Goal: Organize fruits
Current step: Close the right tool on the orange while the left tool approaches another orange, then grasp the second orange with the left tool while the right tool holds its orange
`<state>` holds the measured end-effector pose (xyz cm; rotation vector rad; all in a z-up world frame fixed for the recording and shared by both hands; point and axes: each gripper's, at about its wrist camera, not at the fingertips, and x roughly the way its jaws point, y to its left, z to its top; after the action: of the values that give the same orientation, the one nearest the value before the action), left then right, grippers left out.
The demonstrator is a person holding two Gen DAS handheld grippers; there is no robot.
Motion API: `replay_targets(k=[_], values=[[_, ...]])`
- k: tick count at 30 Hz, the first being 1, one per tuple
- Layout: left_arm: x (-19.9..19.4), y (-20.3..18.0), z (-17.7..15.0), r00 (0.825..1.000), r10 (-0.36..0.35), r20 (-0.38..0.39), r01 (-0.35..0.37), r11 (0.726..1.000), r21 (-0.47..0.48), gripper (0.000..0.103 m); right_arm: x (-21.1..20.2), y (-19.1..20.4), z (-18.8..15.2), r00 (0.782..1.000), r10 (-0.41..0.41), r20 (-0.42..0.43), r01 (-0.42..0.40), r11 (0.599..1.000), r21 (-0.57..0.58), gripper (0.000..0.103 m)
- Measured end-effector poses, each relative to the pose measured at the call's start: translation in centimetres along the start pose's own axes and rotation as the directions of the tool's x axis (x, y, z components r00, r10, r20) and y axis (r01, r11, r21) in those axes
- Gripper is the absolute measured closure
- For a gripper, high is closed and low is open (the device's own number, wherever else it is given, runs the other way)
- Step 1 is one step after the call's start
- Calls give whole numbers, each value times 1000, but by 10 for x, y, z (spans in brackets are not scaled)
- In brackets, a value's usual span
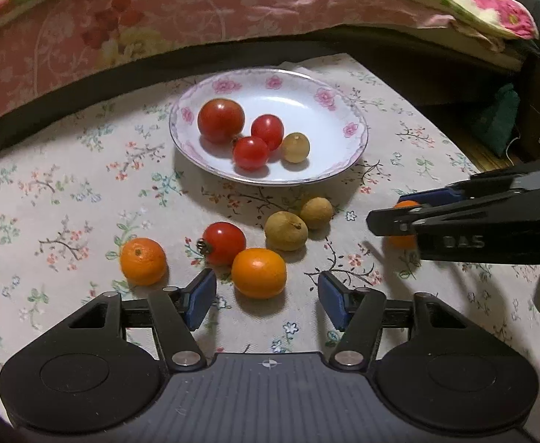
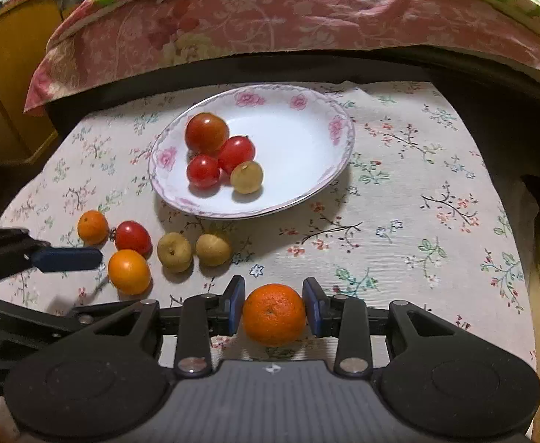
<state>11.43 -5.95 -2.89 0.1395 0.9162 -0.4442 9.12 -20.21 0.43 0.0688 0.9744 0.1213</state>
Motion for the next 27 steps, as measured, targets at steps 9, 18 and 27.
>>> replay_targets(k=[9,18,27], values=[[9,-7,4,1000,29,-10,-30,999,-35,59,-8,-5,0,1000,29,7,-29,999,14,69],[0,-2,-3,999,26,-24,-27,999,-28,63,-5,2,-6,999,43,-22,-44,999,-12,69],[-29,1,-28,997,40,-67,-39,999,25,63,-8,15,-17,996,73,-49,-75,996,-56,69]])
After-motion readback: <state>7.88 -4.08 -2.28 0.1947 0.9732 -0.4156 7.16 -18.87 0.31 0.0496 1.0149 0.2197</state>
